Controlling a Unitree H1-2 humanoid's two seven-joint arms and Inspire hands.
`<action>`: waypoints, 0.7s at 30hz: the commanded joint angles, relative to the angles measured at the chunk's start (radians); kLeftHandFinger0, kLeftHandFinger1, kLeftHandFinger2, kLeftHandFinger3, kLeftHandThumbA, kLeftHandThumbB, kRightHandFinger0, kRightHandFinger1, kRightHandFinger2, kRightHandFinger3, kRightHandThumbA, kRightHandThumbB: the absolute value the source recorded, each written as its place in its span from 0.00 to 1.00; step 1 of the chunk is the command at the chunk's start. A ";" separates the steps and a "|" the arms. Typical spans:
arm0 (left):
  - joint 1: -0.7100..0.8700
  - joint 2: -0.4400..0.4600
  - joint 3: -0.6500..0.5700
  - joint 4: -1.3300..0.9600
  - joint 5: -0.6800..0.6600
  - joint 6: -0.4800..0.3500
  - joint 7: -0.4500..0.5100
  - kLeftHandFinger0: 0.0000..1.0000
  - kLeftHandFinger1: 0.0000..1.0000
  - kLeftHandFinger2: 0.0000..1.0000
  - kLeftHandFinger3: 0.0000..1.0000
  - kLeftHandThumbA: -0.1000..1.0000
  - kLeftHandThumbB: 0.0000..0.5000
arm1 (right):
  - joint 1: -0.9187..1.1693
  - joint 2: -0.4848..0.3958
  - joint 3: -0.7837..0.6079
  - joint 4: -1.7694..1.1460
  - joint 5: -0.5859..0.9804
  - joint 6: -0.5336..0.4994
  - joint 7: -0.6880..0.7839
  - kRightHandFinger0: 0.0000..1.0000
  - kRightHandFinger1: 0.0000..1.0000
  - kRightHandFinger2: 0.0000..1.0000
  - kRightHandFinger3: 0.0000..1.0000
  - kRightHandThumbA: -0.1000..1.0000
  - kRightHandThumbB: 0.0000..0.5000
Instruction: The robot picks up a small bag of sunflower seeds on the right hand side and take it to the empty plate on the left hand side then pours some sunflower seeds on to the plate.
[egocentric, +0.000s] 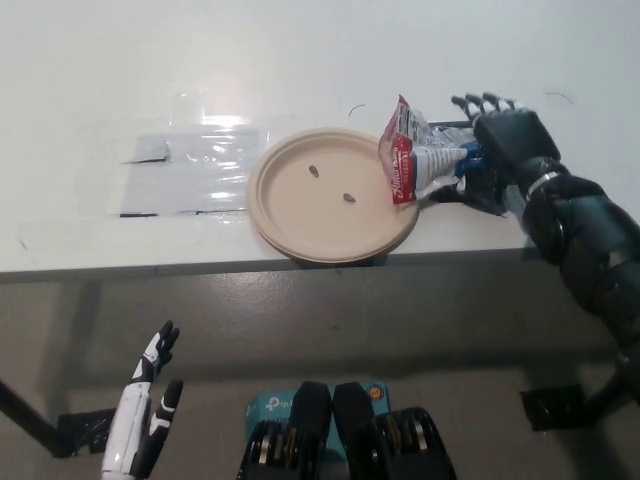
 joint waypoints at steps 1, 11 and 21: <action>-0.001 0.015 0.001 -0.011 -0.022 -0.038 0.042 1.00 1.00 1.00 1.00 1.00 0.75 | -0.035 -0.010 -0.016 -0.026 0.060 0.021 0.066 1.00 1.00 1.00 1.00 0.81 1.00; -0.007 0.014 0.006 -0.005 -0.028 -0.038 0.038 1.00 1.00 1.00 1.00 1.00 0.76 | -0.047 -0.057 -0.201 -0.156 0.281 -0.118 0.273 1.00 1.00 1.00 1.00 0.87 1.00; -0.011 0.017 0.009 -0.005 -0.022 -0.038 0.032 1.00 1.00 1.00 1.00 1.00 0.73 | 0.060 -0.149 -0.439 -0.775 0.726 0.121 0.745 1.00 1.00 1.00 1.00 0.84 1.00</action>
